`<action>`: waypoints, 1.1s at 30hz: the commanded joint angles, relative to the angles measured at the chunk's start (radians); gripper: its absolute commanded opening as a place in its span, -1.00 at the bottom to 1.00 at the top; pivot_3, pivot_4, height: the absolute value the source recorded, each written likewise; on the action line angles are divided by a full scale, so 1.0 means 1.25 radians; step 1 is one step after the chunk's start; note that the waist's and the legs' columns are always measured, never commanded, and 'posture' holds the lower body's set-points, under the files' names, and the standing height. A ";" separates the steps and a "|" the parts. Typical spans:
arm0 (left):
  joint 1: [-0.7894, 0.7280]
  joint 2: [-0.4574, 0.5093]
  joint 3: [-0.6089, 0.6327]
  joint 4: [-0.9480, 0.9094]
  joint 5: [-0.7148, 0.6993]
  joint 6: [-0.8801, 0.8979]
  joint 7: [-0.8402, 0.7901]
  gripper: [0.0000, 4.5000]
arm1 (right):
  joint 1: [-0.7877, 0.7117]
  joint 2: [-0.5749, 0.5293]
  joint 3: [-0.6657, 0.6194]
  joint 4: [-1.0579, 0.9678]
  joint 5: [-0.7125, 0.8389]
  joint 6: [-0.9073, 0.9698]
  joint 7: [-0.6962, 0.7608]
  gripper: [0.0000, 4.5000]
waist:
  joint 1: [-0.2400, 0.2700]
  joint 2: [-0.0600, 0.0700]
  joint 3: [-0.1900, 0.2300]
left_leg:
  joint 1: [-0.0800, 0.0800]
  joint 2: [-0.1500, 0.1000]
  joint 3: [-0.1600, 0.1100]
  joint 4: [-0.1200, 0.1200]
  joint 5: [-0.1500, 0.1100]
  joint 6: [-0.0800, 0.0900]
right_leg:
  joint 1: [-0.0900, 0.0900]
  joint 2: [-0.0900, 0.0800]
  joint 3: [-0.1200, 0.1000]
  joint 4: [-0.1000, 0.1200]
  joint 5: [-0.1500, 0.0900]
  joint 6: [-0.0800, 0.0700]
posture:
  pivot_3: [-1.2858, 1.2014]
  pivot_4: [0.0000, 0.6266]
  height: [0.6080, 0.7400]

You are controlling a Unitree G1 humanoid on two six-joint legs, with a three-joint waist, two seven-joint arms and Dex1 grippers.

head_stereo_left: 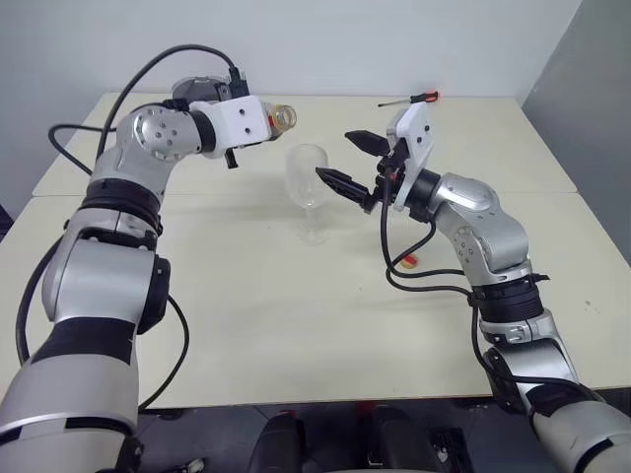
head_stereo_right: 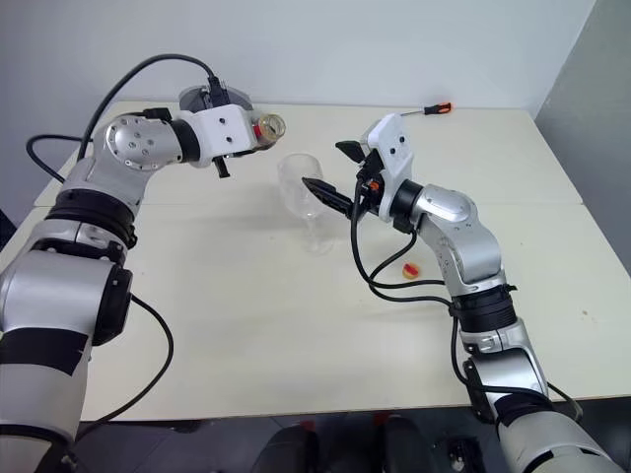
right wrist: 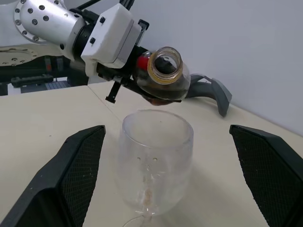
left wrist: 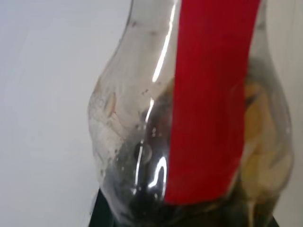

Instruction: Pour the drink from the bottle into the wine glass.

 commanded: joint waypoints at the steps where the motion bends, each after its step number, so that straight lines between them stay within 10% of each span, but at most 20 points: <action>1: -0.043 0.018 -0.007 -0.004 0.020 -0.027 0.033 -0.58 | -0.028 0.002 -0.008 -0.043 0.005 0.007 -0.005 1.00 | 0.000 0.000 0.000 | 0.000 0.000 0.000 0.000 0.000 0.000 | 0.000 0.000 0.000 0.000 0.000 0.000 | 0.03 -0.52 1.00; 33: -0.108 0.058 -0.123 0.023 0.198 -0.139 0.172 -0.58 | -0.032 0.003 -0.008 -0.030 0.000 0.009 -0.004 1.00 | -0.001 0.000 0.000 | -0.001 0.000 0.000 0.001 0.000 0.000 | -0.001 0.000 0.000 0.002 0.000 0.000 | 0.03 -0.52 1.00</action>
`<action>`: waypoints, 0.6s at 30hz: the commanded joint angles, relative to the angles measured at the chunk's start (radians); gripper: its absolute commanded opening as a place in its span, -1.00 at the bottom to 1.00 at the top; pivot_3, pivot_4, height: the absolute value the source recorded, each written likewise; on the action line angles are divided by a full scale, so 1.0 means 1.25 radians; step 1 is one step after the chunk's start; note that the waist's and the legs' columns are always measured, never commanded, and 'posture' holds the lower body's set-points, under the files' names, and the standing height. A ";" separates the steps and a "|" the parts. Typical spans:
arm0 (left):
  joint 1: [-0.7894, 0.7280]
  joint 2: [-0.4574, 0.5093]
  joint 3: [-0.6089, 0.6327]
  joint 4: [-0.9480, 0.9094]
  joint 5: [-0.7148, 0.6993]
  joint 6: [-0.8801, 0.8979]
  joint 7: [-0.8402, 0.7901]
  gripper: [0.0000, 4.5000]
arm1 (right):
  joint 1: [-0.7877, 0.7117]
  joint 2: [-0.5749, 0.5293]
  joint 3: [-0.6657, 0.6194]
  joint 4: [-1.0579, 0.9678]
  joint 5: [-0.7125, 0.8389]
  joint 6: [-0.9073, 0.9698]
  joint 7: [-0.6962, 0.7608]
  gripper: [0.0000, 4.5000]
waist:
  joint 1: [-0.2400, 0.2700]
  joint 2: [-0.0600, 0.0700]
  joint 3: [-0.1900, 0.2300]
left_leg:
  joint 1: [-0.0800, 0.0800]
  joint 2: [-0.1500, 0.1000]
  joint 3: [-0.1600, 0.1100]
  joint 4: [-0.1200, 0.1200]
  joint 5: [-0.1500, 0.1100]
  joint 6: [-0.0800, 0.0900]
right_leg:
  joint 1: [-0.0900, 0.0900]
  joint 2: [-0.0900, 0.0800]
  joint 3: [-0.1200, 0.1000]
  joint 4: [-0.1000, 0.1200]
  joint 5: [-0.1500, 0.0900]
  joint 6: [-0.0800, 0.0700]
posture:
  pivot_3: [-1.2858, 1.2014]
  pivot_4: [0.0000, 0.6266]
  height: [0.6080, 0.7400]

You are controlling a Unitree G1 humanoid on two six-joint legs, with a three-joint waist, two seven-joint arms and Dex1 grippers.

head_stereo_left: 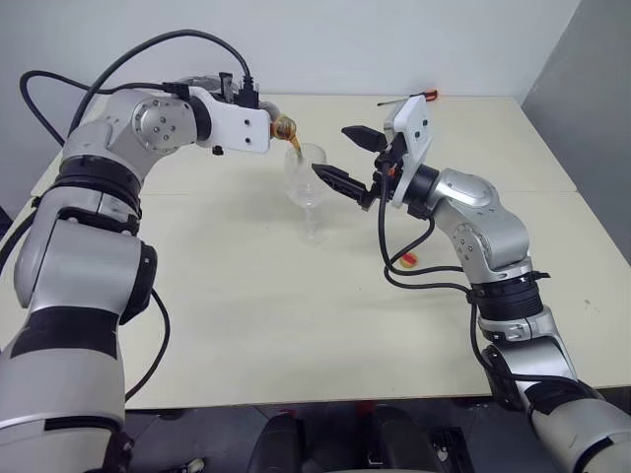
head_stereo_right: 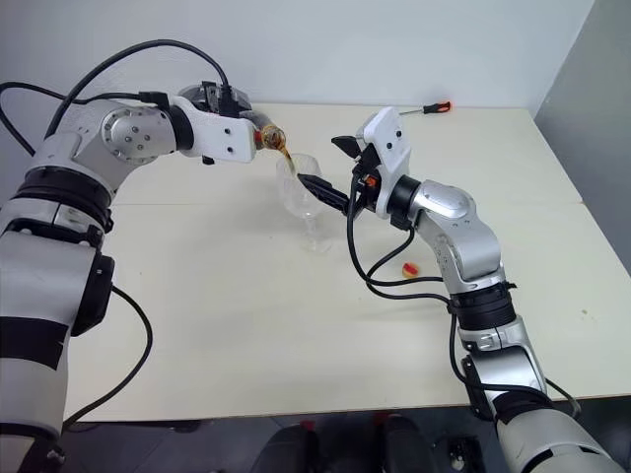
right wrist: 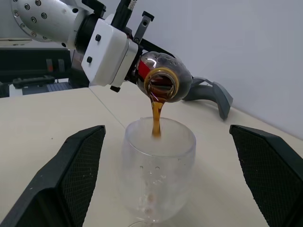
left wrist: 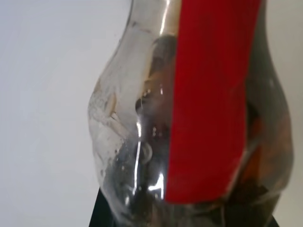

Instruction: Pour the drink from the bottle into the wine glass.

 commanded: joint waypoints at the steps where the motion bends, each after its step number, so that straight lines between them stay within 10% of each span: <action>1: -0.044 0.014 -0.002 -0.011 0.005 -0.012 0.030 -0.58 | -0.021 0.000 -0.009 -0.018 0.000 -0.005 0.000 1.00 | 0.000 0.000 0.000 | 0.000 0.000 0.000 0.000 0.000 0.000 | 0.000 0.000 0.000 0.000 0.000 0.000 | 0.03 -0.52 1.00; 18: -0.064 0.021 -0.020 -0.005 0.027 -0.021 0.050 -0.58 | -0.022 0.005 -0.007 -0.014 -0.013 -0.015 0.003 1.00 | 0.000 0.000 0.000 | 0.000 0.000 0.000 0.000 0.000 0.000 | 0.000 0.000 0.000 0.001 0.000 0.000 | 0.03 -0.52 1.00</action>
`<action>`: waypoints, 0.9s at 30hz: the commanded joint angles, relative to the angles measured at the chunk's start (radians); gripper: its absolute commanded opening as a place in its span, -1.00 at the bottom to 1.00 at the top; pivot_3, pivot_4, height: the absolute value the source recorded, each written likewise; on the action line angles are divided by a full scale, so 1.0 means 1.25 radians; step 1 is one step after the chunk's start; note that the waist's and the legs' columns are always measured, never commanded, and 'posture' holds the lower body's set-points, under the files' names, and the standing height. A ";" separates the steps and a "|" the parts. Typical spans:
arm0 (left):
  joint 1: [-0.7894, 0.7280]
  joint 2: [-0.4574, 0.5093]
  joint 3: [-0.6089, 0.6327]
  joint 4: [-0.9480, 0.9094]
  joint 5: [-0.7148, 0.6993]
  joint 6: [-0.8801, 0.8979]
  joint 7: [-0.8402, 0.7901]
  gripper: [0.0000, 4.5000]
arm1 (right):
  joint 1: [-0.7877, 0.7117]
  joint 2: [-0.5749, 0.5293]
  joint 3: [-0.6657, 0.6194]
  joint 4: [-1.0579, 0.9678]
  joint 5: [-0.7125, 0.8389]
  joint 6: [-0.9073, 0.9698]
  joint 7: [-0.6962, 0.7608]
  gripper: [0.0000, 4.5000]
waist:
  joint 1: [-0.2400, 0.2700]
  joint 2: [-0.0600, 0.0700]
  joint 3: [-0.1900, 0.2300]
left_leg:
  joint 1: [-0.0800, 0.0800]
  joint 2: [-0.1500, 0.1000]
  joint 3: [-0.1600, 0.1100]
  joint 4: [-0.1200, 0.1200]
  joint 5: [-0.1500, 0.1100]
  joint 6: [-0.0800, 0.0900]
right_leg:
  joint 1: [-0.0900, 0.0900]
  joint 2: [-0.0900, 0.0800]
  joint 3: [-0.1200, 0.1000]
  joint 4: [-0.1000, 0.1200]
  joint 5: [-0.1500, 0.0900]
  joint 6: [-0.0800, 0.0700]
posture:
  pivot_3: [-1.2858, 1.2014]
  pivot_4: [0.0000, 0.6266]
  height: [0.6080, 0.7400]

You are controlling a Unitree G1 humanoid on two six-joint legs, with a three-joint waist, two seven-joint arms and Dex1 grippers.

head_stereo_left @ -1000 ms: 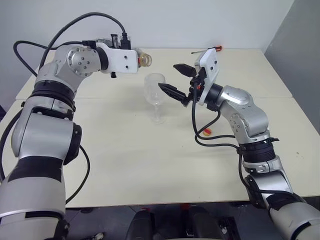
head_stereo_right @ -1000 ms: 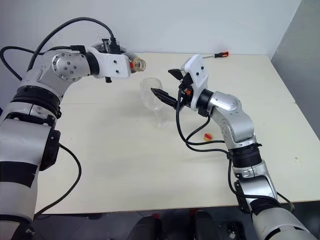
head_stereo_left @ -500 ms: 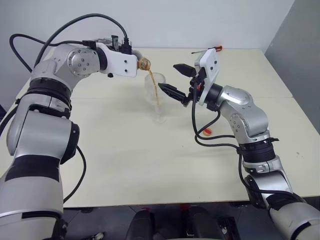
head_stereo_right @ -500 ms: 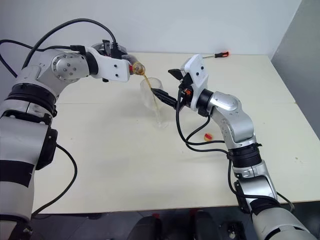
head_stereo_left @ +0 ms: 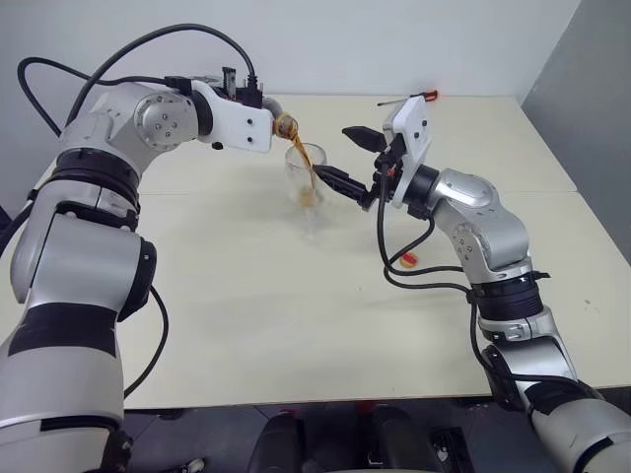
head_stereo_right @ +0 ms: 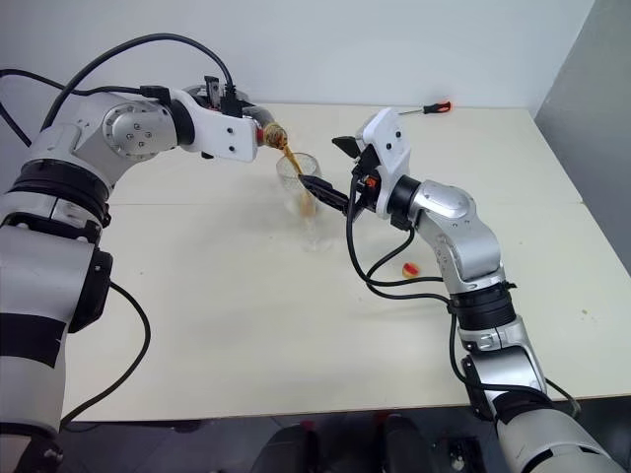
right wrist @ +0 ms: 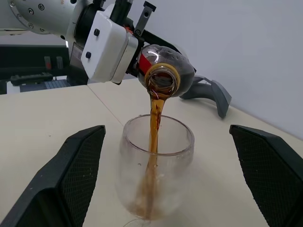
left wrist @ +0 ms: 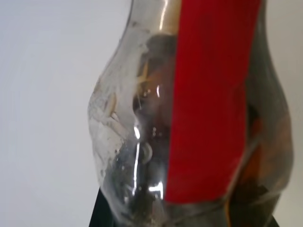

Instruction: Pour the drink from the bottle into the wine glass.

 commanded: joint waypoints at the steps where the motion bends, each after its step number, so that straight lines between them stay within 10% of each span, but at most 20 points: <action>1: -0.047 0.020 0.008 -0.010 -0.003 -0.009 0.019 -0.58 | -0.022 0.003 -0.008 -0.015 0.002 -0.015 0.002 1.00 | 0.000 0.000 0.000 | 0.000 0.000 0.000 0.000 0.000 0.000 | 0.000 0.000 0.000 0.000 0.000 0.000 | 0.03 -0.52 1.00; 27: -0.063 0.034 -0.010 -0.006 0.027 -0.019 0.038 -0.58 | -0.009 -0.001 -0.002 -0.021 -0.011 -0.027 0.013 1.00 | 0.000 0.000 0.000 | 0.000 0.000 0.000 0.000 0.000 0.000 | 0.000 0.000 0.000 0.001 0.000 0.000 | 0.03 -0.52 1.00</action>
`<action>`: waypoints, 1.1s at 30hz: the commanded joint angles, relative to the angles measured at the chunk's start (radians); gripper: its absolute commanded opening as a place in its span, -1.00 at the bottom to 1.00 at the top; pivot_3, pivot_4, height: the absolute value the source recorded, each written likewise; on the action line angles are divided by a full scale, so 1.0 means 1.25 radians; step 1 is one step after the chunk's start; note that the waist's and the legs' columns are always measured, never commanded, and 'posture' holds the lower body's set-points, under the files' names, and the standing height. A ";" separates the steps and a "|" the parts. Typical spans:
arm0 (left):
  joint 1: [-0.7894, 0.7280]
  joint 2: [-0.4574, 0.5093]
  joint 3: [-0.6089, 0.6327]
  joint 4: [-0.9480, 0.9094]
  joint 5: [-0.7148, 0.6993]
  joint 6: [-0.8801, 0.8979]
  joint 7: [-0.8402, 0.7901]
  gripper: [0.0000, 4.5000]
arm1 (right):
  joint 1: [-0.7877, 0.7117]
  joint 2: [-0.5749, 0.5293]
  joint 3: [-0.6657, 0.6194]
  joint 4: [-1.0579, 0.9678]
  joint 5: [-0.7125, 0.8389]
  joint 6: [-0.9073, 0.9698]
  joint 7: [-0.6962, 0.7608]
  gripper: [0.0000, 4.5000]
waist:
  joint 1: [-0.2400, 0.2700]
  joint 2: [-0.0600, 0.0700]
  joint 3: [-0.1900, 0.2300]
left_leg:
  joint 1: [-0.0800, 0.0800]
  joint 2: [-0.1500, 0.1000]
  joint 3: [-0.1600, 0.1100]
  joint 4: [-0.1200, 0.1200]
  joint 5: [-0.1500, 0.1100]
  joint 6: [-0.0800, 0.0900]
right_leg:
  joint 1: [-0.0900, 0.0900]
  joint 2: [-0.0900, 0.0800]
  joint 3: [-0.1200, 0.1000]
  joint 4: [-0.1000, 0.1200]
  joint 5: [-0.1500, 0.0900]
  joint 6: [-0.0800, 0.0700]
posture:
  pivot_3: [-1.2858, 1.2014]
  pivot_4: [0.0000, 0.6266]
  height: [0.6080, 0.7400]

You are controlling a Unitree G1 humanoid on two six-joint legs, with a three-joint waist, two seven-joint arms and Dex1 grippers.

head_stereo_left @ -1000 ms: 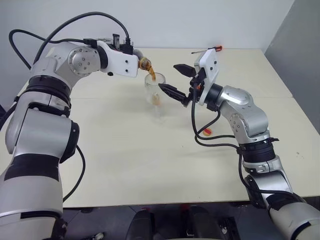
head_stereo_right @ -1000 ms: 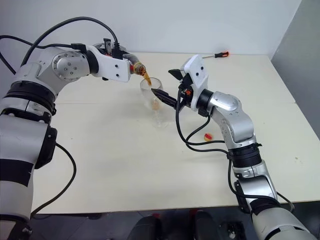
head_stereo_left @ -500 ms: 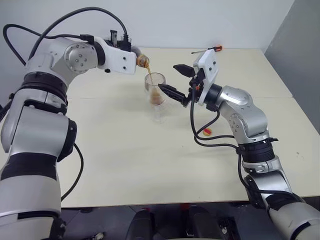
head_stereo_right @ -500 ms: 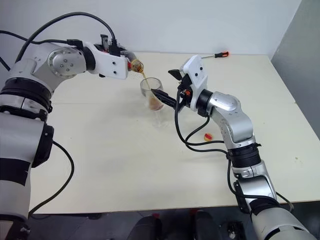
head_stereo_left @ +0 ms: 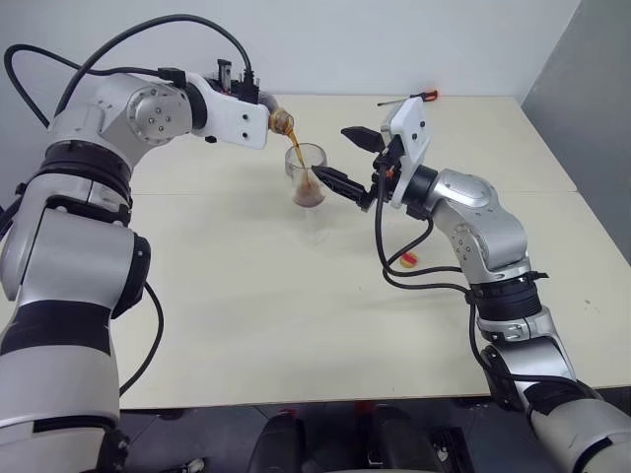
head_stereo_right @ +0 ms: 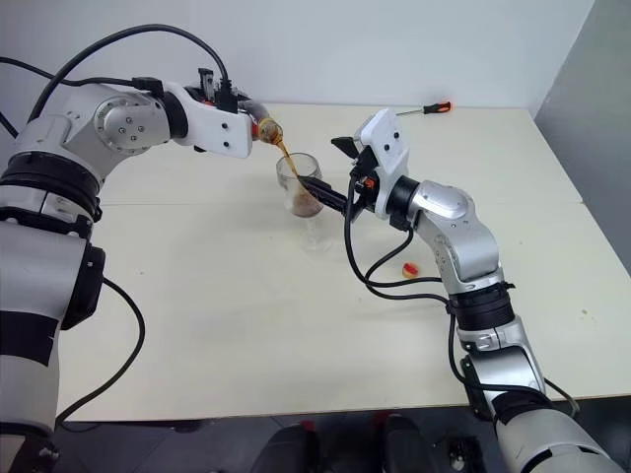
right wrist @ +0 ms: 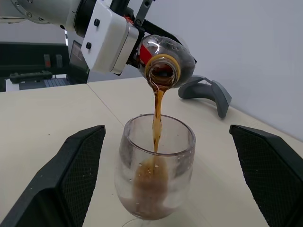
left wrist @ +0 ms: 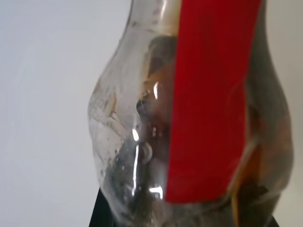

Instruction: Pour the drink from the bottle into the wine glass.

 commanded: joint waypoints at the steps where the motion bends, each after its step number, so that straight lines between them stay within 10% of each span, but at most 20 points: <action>1: -0.044 0.021 0.002 -0.011 0.002 -0.005 0.021 -0.58 | -0.009 -0.003 -0.003 -0.021 -0.002 -0.021 0.005 1.00 | 0.000 0.000 0.000 | 0.000 0.000 0.000 0.000 0.000 0.000 | 0.000 0.000 0.000 0.000 0.000 0.000 | 0.03 -0.52 1.00; 33: -0.066 0.025 -0.027 -0.006 0.032 -0.015 0.055 -0.58 | -0.008 -0.007 0.000 -0.015 -0.010 -0.028 0.017 1.00 | 0.000 0.000 0.000 | 0.000 0.000 0.000 0.000 0.000 0.000 | 0.000 0.000 0.000 0.000 0.000 0.000 | 0.03 -0.52 1.00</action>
